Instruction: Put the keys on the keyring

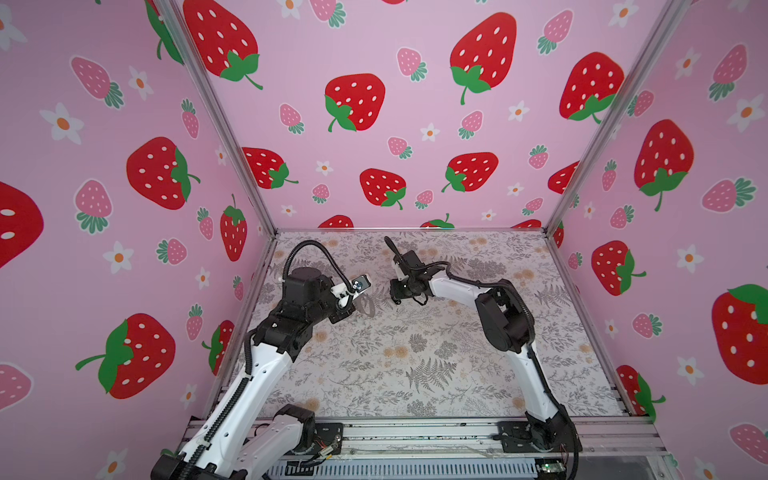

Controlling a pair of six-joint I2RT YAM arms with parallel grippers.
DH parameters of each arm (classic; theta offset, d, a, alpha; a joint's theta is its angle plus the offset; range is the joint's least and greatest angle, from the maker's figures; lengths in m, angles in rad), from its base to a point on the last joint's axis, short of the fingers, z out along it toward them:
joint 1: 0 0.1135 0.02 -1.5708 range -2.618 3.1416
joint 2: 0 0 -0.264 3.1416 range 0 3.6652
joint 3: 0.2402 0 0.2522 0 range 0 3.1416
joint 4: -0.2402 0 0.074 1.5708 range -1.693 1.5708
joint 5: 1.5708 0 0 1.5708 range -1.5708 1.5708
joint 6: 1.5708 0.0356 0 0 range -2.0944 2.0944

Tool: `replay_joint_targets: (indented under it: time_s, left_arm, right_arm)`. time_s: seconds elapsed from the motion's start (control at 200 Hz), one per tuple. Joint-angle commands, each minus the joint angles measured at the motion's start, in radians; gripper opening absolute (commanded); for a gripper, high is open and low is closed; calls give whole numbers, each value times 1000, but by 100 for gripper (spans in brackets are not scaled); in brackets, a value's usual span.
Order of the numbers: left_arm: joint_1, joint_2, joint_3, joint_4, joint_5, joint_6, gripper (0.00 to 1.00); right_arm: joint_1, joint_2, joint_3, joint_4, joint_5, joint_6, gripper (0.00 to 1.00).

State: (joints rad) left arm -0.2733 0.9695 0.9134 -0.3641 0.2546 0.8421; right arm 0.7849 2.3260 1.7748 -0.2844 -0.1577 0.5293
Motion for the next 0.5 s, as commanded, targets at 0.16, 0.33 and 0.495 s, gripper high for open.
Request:
replay_joint_targets:
  time_s: [0.16,0.33,0.495]
  left_arm:
    - [-4,0,46,16,18,20,0]
    - [-4,-2,43,20,21,15,0]
    - [-4,-10,42,18,21,9,0]
  right_arm:
    - [-3,15,23,10,-25,-24,20]
    - [-4,44,82,-14,-23,-110,19]
    - [2,91,162,-74,-25,-156,25]
